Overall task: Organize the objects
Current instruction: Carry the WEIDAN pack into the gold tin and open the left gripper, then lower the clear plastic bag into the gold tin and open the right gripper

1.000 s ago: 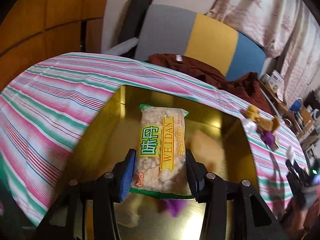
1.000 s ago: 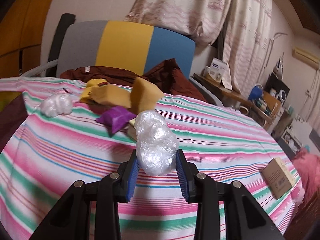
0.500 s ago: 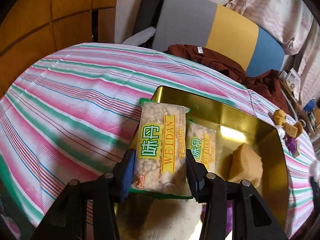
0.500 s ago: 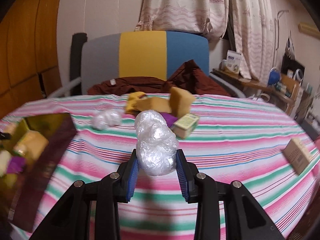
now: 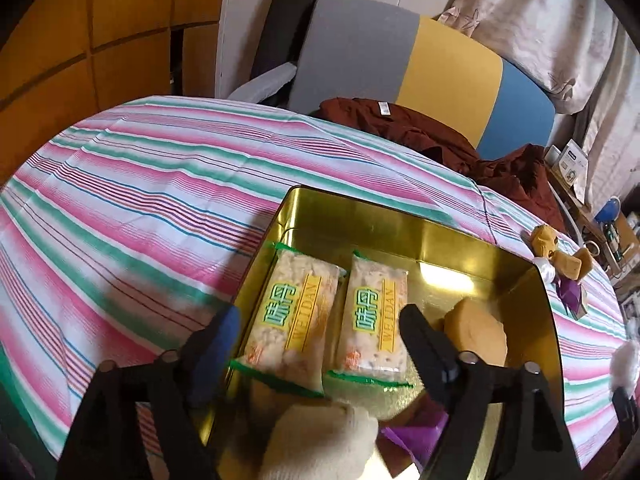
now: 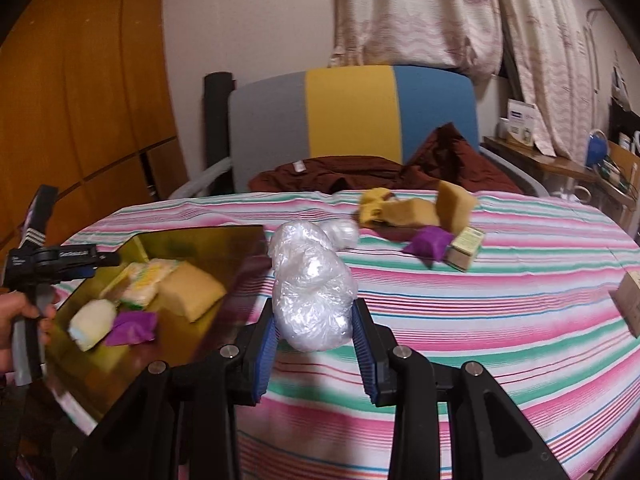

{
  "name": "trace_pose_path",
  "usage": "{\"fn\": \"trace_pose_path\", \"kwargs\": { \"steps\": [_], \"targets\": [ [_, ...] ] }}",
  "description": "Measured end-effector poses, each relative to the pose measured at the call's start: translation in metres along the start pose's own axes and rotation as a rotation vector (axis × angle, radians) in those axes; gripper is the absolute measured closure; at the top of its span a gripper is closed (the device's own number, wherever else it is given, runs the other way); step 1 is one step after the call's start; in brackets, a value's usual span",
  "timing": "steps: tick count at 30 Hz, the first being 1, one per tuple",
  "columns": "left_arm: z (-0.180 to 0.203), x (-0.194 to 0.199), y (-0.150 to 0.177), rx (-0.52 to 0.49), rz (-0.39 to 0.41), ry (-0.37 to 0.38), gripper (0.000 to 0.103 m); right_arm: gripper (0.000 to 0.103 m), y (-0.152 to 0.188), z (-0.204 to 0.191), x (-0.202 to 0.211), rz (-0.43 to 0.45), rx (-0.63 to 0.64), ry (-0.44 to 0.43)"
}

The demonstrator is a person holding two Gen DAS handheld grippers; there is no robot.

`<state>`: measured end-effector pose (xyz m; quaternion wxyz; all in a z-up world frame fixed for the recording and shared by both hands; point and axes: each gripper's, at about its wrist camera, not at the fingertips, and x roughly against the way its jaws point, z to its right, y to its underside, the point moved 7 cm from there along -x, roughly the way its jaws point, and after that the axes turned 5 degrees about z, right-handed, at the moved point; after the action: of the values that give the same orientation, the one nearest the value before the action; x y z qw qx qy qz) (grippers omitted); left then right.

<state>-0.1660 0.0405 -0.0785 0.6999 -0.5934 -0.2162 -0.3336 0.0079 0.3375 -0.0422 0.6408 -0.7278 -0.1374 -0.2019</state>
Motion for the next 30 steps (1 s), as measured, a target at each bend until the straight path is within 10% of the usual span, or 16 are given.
{"fn": "trace_pose_path", "kwargs": {
  "steps": [30],
  "targets": [
    [-0.025, 0.097, 0.025, 0.170, 0.184, 0.029, 0.004, 0.068, 0.042, -0.133, -0.011, -0.203, 0.188, -0.301]
  ]
}}
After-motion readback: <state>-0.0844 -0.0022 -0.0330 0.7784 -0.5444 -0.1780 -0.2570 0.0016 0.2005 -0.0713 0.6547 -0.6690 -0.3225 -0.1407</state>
